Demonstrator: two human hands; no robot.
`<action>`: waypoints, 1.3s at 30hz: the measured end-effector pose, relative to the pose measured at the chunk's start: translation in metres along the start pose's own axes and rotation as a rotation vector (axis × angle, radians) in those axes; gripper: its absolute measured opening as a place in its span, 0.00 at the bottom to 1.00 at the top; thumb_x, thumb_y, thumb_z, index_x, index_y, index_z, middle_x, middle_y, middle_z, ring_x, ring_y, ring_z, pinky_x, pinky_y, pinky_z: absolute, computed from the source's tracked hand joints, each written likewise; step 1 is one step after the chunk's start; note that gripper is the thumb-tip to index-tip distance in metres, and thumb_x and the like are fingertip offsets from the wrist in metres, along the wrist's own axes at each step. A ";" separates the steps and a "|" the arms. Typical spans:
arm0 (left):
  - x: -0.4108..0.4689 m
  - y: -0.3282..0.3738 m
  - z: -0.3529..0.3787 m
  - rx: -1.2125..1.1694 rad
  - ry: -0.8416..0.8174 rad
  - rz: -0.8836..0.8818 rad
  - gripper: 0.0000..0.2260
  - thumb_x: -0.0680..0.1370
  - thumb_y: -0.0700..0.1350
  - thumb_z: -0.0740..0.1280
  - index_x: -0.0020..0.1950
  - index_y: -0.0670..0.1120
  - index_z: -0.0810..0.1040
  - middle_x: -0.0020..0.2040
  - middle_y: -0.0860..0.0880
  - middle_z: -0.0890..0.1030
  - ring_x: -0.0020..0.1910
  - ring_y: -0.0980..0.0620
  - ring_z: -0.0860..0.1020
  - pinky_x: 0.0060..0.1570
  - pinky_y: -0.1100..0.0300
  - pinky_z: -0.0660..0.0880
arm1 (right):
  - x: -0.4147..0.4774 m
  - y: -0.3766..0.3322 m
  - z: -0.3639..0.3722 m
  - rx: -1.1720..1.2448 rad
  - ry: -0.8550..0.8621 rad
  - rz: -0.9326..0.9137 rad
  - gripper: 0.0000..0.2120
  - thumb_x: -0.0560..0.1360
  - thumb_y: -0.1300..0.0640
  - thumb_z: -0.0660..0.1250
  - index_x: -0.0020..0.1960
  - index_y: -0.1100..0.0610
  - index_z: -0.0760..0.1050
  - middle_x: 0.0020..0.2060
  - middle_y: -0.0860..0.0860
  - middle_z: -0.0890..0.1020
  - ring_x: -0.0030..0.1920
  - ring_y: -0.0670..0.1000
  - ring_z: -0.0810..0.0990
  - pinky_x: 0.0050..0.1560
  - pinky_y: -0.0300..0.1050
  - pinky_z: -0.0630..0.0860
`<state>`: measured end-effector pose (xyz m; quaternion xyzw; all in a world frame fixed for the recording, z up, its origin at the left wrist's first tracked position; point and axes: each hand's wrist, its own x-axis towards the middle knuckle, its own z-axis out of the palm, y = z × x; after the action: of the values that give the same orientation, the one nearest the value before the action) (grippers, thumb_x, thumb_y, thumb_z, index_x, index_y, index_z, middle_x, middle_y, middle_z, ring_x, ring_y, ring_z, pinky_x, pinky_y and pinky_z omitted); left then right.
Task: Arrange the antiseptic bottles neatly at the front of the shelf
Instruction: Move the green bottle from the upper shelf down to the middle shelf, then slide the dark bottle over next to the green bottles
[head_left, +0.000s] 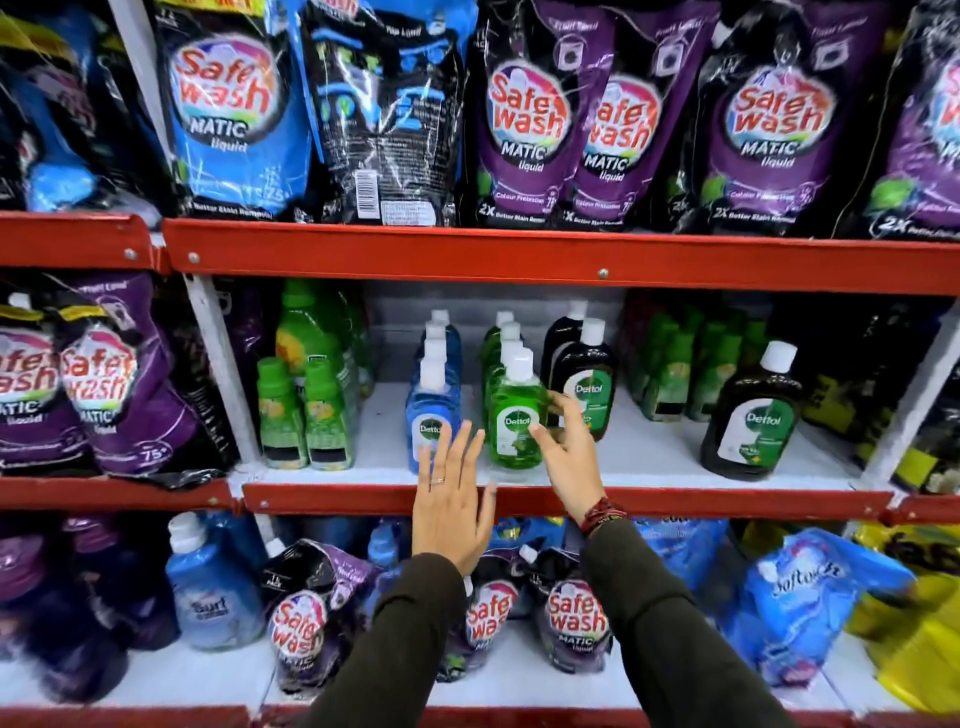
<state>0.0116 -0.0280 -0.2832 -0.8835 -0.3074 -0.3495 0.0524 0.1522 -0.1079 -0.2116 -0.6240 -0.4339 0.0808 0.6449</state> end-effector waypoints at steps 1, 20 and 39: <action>-0.005 -0.001 0.005 -0.017 -0.012 -0.003 0.29 0.82 0.52 0.56 0.82 0.44 0.56 0.83 0.45 0.55 0.83 0.45 0.50 0.79 0.42 0.49 | 0.001 0.002 0.003 -0.006 0.003 0.015 0.19 0.79 0.65 0.64 0.68 0.58 0.69 0.58 0.49 0.78 0.59 0.50 0.80 0.50 0.26 0.75; -0.027 -0.007 0.015 -0.026 -0.087 -0.014 0.23 0.82 0.54 0.57 0.76 0.48 0.67 0.75 0.47 0.72 0.79 0.44 0.62 0.79 0.46 0.50 | 0.005 0.027 0.002 0.010 -0.028 0.052 0.22 0.80 0.62 0.63 0.73 0.57 0.63 0.69 0.52 0.72 0.65 0.47 0.73 0.58 0.30 0.73; -0.027 -0.008 0.028 -0.036 0.002 -0.005 0.24 0.81 0.54 0.53 0.74 0.46 0.69 0.74 0.45 0.73 0.79 0.43 0.62 0.79 0.44 0.50 | 0.035 0.053 -0.222 -0.075 0.680 0.276 0.41 0.68 0.53 0.79 0.75 0.60 0.64 0.72 0.57 0.72 0.73 0.56 0.70 0.69 0.47 0.67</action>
<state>0.0080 -0.0265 -0.3230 -0.8832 -0.3030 -0.3561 0.0358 0.3430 -0.2376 -0.2075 -0.6908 -0.1092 -0.0609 0.7121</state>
